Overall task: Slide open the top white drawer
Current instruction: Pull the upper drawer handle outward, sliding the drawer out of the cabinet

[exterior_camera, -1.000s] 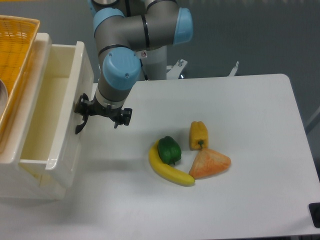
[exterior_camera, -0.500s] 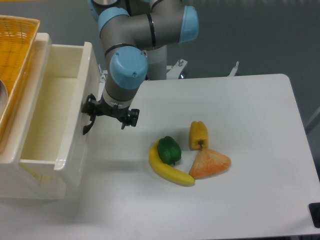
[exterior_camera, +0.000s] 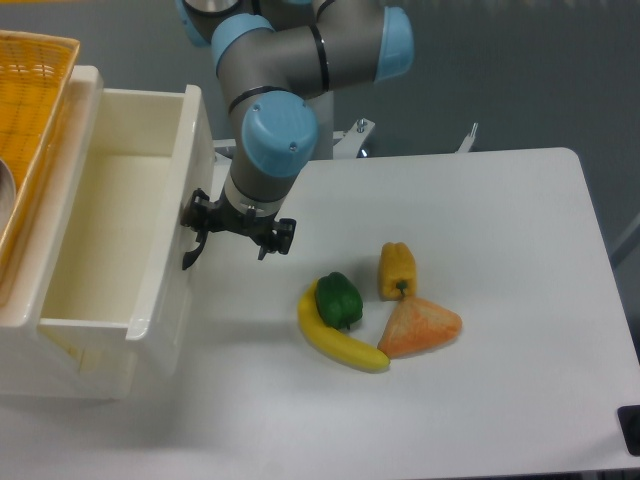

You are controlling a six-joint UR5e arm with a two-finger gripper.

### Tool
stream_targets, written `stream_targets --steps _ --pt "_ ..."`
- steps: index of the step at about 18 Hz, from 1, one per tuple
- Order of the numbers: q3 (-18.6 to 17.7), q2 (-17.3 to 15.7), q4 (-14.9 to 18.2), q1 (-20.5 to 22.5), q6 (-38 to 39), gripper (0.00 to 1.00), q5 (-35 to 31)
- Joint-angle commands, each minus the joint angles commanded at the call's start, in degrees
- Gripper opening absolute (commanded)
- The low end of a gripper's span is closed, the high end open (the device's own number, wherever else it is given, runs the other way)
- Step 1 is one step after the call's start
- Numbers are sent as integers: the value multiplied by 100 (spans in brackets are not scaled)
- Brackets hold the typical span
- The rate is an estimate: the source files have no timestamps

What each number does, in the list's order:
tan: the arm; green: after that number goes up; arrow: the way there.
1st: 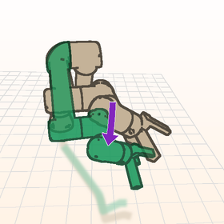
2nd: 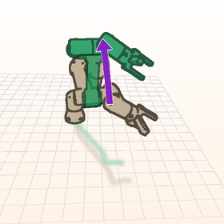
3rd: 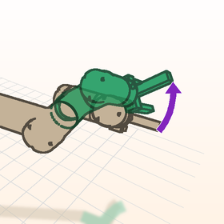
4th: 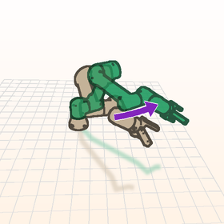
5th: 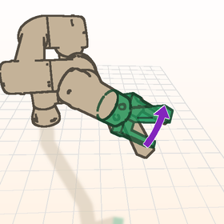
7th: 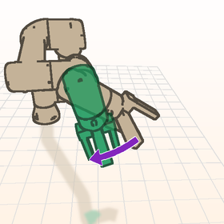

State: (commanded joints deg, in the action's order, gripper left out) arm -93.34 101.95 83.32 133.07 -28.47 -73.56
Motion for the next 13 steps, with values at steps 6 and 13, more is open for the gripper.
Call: stream_targets --steps 6,13 --pt "18 -9 27 141 -97 100 -9" --pt "62 9 88 299 -282 100 0"
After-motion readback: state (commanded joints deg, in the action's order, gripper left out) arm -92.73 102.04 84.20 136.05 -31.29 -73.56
